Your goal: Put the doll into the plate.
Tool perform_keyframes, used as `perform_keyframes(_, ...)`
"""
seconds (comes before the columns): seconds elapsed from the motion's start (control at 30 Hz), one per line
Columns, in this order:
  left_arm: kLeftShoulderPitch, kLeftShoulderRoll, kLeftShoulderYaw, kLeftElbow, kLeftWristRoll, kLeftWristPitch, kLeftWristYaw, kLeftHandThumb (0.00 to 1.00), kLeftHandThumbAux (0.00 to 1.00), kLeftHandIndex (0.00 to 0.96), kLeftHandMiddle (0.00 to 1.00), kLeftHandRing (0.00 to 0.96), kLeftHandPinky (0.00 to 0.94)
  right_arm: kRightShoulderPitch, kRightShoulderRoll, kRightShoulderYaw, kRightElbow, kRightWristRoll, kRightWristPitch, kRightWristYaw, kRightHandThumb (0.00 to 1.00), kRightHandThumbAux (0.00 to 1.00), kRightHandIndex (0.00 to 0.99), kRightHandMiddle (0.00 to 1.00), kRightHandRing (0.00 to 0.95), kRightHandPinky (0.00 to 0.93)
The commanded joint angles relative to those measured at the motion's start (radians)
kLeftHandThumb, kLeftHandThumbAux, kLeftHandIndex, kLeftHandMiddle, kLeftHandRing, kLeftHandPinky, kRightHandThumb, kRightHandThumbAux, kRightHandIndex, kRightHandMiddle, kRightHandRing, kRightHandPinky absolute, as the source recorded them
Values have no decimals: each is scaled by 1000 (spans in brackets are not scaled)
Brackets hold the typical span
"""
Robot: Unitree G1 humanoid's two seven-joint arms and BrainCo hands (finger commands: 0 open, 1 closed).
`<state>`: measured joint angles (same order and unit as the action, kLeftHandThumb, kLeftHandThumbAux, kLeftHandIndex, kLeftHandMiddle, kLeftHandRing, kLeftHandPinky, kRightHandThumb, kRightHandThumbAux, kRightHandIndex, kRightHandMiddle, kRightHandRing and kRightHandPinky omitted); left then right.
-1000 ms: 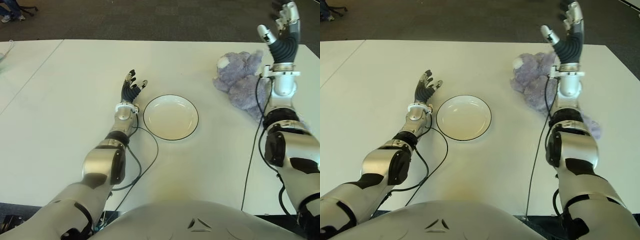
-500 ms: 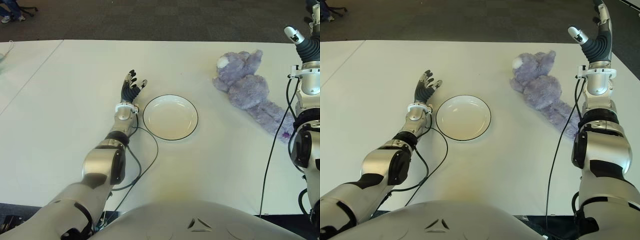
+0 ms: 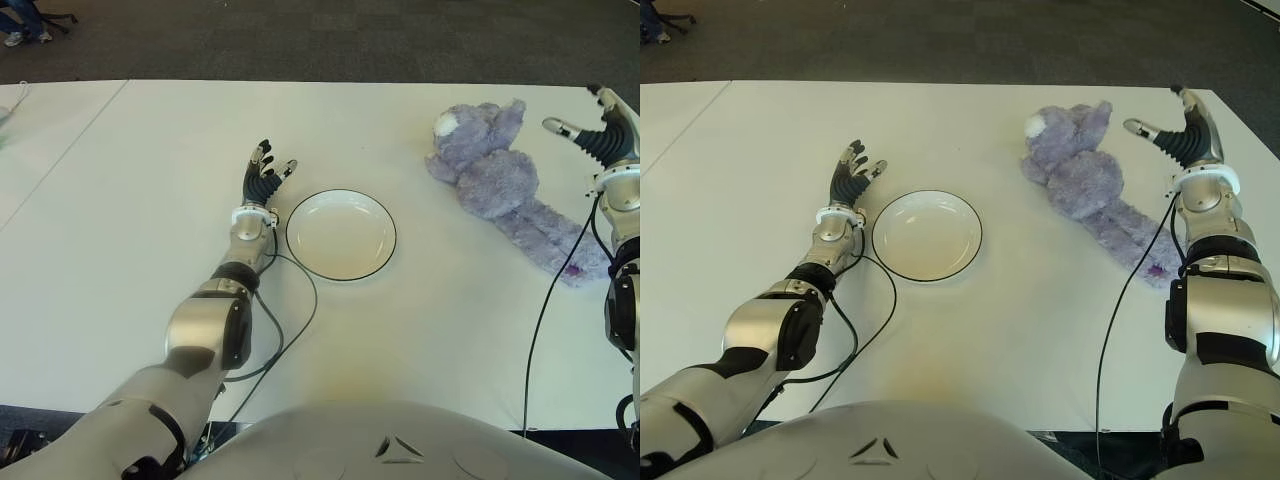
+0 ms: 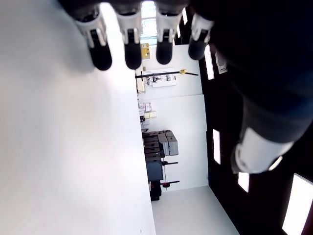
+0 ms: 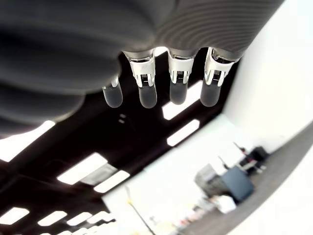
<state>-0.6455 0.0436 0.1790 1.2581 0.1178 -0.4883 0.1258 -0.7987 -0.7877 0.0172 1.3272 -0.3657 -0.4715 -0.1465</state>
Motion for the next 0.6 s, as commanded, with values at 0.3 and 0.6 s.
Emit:
perform_keyframes(0.3,160,-52,-12,112,17,133,-2,75,733,64,72,81,120,32,30,141,-1,-111,174,0,60,444,0,0,0,0)
perform_keyframes(0.6,159,-49,-18,113,26,142,9,58,735,60,69,82,127,22,32,186,-5,-136,223,-18,102,495,0,0,0,0)
